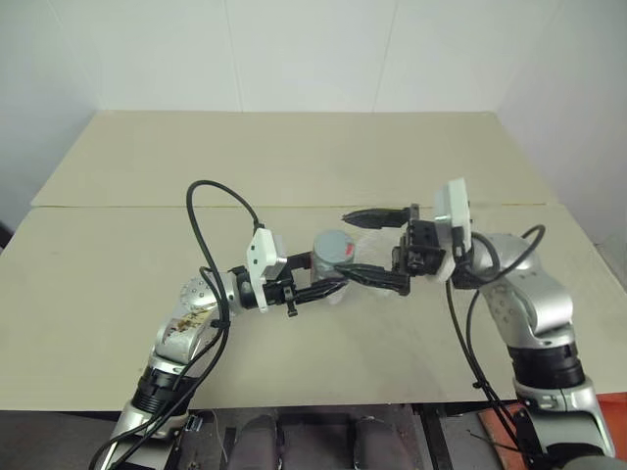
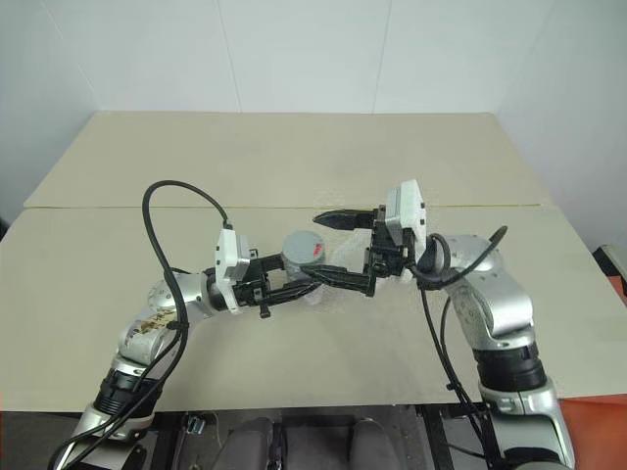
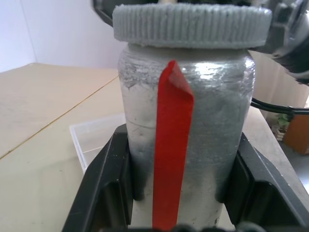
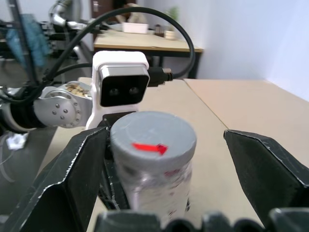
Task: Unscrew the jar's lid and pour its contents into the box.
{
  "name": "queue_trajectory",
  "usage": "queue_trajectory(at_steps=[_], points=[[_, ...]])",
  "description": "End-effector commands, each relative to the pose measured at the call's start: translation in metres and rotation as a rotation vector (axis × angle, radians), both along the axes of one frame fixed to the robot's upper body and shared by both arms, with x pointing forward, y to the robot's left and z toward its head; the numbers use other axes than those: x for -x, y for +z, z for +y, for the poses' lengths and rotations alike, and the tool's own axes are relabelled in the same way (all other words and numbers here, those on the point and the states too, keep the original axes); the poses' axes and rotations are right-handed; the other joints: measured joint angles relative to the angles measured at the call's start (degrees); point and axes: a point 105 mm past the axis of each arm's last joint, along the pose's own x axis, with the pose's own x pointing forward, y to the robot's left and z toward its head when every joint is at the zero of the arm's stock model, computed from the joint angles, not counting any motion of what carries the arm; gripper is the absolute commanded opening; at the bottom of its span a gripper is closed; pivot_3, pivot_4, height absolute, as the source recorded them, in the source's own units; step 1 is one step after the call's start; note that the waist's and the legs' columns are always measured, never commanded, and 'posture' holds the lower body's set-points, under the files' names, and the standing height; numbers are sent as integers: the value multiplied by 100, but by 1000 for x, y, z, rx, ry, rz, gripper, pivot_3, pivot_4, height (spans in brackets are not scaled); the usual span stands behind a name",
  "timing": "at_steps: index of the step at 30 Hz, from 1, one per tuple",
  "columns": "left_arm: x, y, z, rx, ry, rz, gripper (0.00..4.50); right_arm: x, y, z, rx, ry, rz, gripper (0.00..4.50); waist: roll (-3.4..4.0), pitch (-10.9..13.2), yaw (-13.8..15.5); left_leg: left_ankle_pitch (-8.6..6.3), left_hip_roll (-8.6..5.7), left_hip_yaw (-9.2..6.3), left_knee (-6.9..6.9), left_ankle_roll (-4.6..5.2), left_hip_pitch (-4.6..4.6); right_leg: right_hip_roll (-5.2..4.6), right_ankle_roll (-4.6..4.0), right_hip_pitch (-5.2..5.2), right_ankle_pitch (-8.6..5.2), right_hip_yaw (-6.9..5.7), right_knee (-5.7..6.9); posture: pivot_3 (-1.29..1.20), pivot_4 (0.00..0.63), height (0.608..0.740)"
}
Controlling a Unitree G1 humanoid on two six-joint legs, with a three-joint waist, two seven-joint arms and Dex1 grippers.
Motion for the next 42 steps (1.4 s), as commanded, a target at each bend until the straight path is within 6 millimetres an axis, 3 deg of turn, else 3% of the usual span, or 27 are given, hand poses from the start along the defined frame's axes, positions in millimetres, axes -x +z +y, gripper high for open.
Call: queue_trajectory(at_steps=[1,19,36,42], points=[[1,9,-3,16,5,-51,1997,9,16,1,-24,-54,-63,4473,0,0,-5,0,0,0,0,0,1,1,0,0,0,0,1,0,150,740],[0,6,-6,14,18,-64,1997,1,13,20,-27,-197,-22,4473,0,0,-6,0,-1,-1,0,0,0,2,0,0,0,0,-1,0,150,740],[-1,7,0,15,29,-67,1997,-5,9,-2,8,-287,-19,4473,0,0,-4,0,-1,-1,0,1,0,2,0,0,0,0,-2,0,150,740],[-2,6,0,13,25,-68,1997,-5,5,-19,22,-344,-13,4473,0,0,-2,0,-1,-1,0,1,0,1,0,0,0,0,-2,0,150,740]])
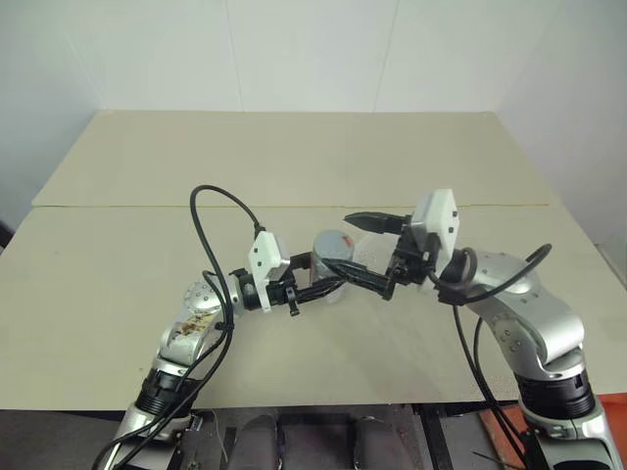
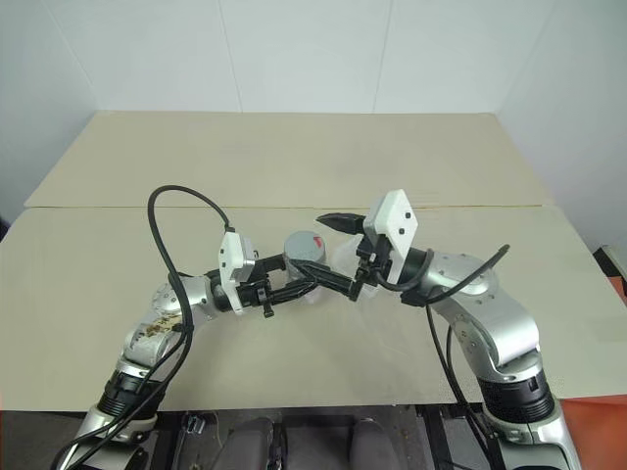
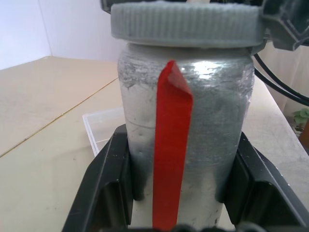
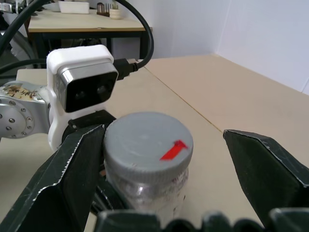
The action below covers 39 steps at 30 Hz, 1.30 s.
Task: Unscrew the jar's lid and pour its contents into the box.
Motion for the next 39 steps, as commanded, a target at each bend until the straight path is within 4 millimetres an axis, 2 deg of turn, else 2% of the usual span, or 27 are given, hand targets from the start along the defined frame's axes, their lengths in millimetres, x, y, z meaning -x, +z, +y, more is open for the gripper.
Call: queue_trajectory(at_steps=[1,7,21,28,39], points=[[3,15,-1,28,-27,-66,1997,-5,10,-24,-1,-105,-48,4473,0,0,6,0,0,-1,0,0,0,0,0,0,0,0,0,0,150,740],[2,14,-2,29,-32,-64,1997,1,9,-32,11,-110,-45,4473,0,0,5,0,-1,0,0,0,0,0,0,1,0,0,-1,0,150,740],[1,15,-3,29,-37,-67,1997,23,4,-23,89,-1,-28,4473,-1,0,5,0,-2,-3,0,1,1,0,0,2,0,1,-2,0,150,740],[1,14,-4,26,-40,-68,1997,13,10,0,43,3,-49,4473,-1,0,-37,0,1,-4,-1,0,4,4,0,2,0,2,1,0,150,740],[-1,15,-6,32,-41,-72,1997,4,18,16,13,18,-74,4473,0,0,-1,0,-2,-3,1,1,1,1,0,2,0,0,-1,0,150,740]])
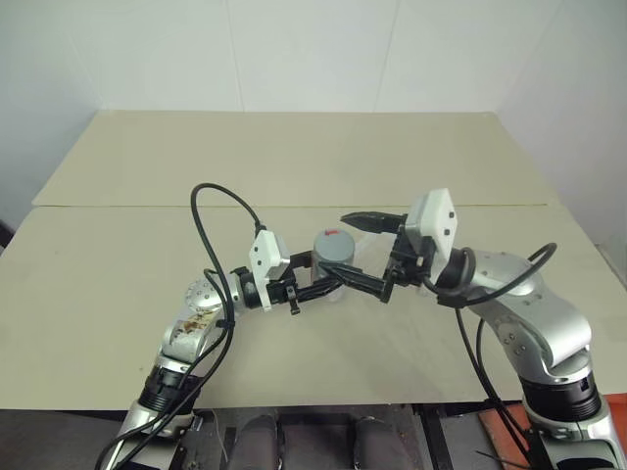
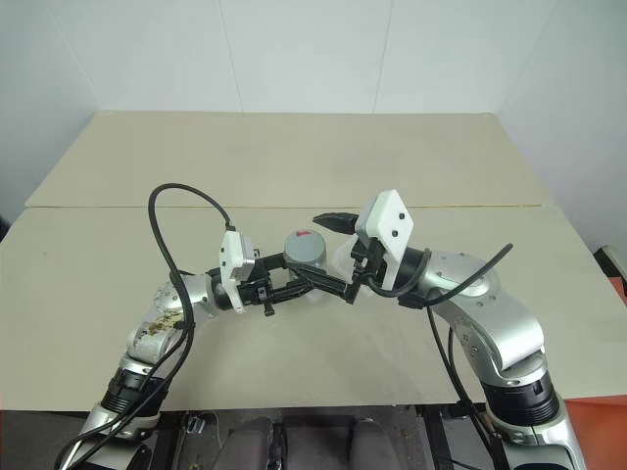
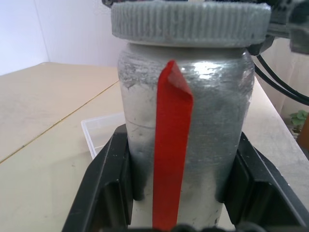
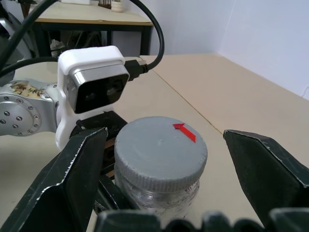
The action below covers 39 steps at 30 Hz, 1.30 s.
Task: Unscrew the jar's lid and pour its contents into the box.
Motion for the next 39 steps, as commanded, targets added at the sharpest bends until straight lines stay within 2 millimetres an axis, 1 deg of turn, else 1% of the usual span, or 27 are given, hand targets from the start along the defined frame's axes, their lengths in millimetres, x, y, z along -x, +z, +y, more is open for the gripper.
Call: queue_trajectory(at_steps=[1,6,13,24,39], points=[[1,15,-5,21,-24,-65,1997,0,10,6,-10,12,-51,4473,0,0,-2,0,0,-1,0,0,0,1,0,0,0,0,1,0,150,740],[2,14,-5,20,-25,-65,1997,-5,11,7,-10,-2,-54,4473,0,0,-2,0,0,1,0,0,-1,0,0,-1,0,0,0,0,150,740],[2,14,-4,16,-20,-69,1997,-10,11,-2,-7,-37,-51,4473,0,0,-3,0,1,0,0,0,-1,0,0,-1,0,-1,0,0,150,740],[1,13,-1,12,-24,-70,1997,-4,5,-15,11,-54,-35,4473,0,0,0,0,1,-1,-1,0,0,1,0,0,0,-1,1,0,150,740],[1,13,1,6,-26,-77,1997,-8,2,-34,17,-110,-26,4473,0,0,5,0,0,0,0,0,-1,0,0,0,0,-1,-1,0,150,740]])
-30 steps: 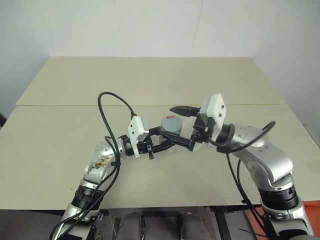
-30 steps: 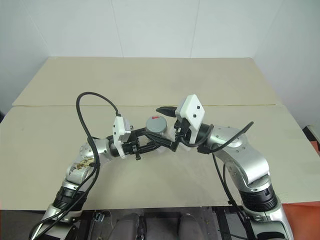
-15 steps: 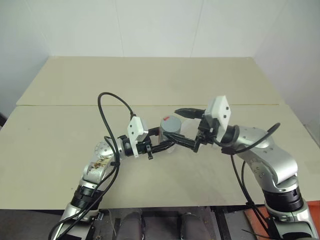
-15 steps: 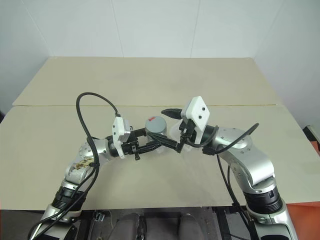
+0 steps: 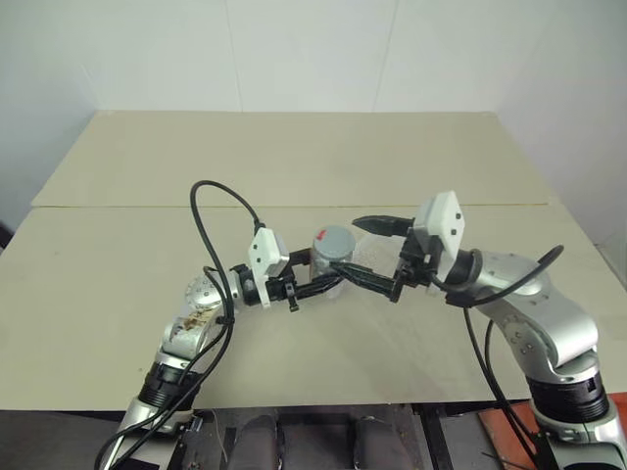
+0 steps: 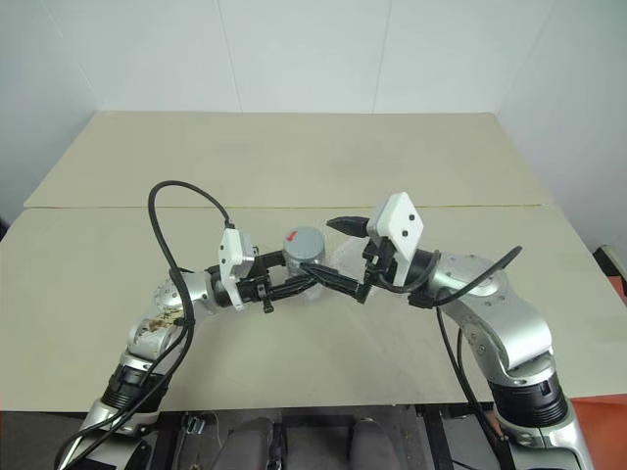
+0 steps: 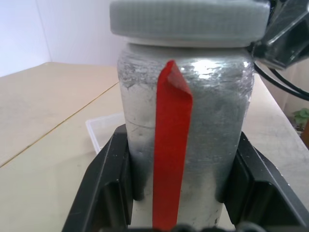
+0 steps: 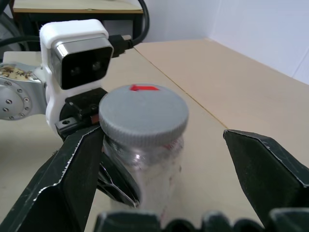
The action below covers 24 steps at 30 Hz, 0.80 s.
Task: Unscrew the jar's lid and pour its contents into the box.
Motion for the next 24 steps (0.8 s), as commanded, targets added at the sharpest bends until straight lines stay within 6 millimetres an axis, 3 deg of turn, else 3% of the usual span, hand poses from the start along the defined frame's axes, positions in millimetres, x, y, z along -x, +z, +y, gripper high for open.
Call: queue_trajectory(at_steps=[1,10,19,24], points=[[5,11,-2,15,-36,-59,1997,-3,12,-14,-11,-53,-62,4473,0,0,0,0,0,0,0,0,0,0,0,0,0,0,0,0,150,740],[6,12,-1,20,-47,-56,1997,4,5,-18,18,-37,-42,4473,0,0,2,0,0,0,0,0,0,1,0,0,0,0,0,0,150,740],[6,10,-2,-2,-51,-66,1997,29,2,-12,41,103,-24,4473,0,0,0,0,0,-1,0,0,1,1,0,0,0,1,0,0,150,740],[6,11,-3,11,-55,-61,1997,20,10,-6,2,71,-50,4473,0,0,-6,0,0,-1,0,0,2,2,0,0,0,1,2,0,150,740]])
